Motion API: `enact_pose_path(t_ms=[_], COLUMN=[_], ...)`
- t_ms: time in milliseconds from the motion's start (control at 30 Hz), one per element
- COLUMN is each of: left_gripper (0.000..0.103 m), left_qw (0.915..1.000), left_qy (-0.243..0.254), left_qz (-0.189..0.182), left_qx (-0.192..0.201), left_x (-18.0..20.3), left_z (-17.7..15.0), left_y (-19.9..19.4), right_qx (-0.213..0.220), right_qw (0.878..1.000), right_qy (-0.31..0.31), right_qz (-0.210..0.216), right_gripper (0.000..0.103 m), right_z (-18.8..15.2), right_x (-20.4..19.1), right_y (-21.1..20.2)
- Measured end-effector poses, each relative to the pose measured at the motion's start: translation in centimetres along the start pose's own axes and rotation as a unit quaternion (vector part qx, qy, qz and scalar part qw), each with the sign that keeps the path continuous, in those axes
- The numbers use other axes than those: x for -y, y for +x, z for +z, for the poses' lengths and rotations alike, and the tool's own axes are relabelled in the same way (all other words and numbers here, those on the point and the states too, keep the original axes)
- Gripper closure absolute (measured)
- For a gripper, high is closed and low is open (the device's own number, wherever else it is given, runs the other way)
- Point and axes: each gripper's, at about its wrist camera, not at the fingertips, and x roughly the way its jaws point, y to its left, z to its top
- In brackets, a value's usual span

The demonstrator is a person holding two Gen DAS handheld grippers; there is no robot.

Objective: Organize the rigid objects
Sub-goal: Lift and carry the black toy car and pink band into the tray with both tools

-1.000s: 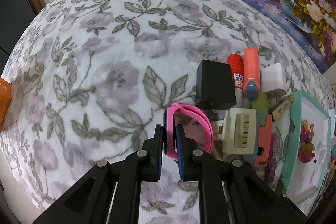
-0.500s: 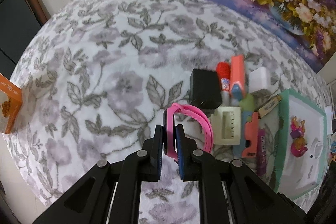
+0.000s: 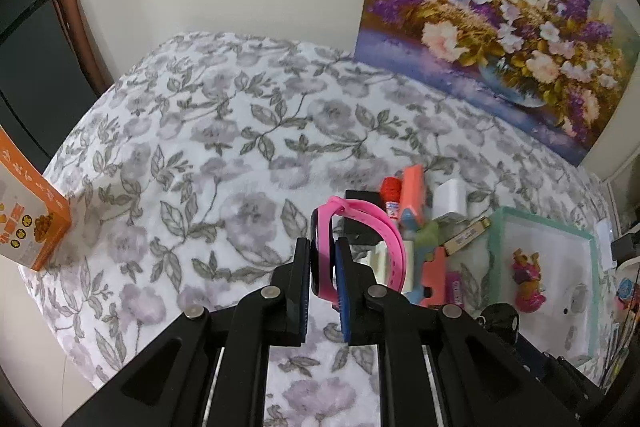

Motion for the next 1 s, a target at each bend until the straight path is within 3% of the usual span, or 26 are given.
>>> enact_pose_path(t_ms=[433,1000], left_gripper=[0.091,0.091], left_qw=[0.9991,0.9903], left_qy=[0.036,0.121], left_qz=[-0.022,-0.062], left_qx=[0.006,-0.028], left_x=[5.0,13.6], left_z=[-1.4,-5.3], left_y=[-1.6,-0.7], right_qx=[0.022,0.037], right_qw=[0.998,0.981], right_qy=[0.042,0.145], right_qz=[-0.041,-0.124], right_gripper=[0.074,0.074], right_z=[0.5,-0.4], right_x=[4.6,16.5], right_y=[-2.2,-5.7])
